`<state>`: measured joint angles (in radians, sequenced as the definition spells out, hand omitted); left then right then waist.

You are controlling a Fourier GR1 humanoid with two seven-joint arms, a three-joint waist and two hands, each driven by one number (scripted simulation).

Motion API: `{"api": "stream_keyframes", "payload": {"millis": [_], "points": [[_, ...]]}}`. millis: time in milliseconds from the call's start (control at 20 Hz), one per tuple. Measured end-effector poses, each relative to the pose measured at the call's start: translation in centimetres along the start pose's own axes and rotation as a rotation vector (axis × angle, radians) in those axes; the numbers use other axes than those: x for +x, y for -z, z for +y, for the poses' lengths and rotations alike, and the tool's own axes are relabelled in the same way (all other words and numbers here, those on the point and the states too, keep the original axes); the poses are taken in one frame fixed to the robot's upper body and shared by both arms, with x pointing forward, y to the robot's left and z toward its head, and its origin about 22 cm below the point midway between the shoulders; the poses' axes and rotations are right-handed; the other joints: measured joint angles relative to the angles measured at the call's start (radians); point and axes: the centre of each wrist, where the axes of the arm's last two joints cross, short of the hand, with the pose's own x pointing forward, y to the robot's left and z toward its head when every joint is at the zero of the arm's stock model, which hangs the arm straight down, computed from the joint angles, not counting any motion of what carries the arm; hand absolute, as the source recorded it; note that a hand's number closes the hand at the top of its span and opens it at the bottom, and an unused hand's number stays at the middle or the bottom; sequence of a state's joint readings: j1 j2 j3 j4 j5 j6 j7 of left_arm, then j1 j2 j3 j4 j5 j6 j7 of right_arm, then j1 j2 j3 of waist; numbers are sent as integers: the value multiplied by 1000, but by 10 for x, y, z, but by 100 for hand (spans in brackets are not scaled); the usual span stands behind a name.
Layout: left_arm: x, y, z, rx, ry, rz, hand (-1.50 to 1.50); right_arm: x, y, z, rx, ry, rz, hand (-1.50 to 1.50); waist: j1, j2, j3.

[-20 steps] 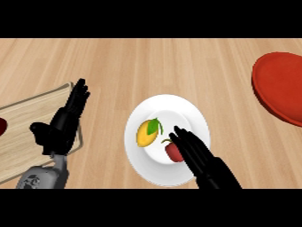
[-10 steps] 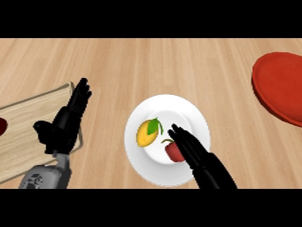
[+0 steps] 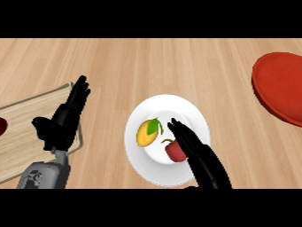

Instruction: Pick the bell pepper from the plate and place it in the bowl

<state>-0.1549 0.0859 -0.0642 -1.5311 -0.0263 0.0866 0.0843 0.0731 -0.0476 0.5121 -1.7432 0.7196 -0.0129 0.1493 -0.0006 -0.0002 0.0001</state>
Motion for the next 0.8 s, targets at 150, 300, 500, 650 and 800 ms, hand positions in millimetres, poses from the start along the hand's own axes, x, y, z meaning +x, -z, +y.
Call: {"api": "stream_keyframes", "payload": {"millis": [150, 300, 500, 650, 800], "points": [[-2, 3, -2, 4, -1, -3, 0, -14, 6, 1, -25, -65, 34, -150, 0, 0, 0], [-1, 3, -1, 2, 0, -5, 0, -18, 7, 7, -30, -121, 59, -150, 0, 0, 0], [0, 0, -1, 4, -5, -5, 0, -25, 22, 9, -18, -144, 68, -150, 0, -3, -2], [-1, -3, 0, 1, -7, -3, 0, -28, 26, 11, 0, -145, 53, 150, -1, -6, -5], [4, -1, 0, 1, -7, -7, 0, -29, 31, 10, 57, -220, 5, 150, 1, -9, -7]]}}
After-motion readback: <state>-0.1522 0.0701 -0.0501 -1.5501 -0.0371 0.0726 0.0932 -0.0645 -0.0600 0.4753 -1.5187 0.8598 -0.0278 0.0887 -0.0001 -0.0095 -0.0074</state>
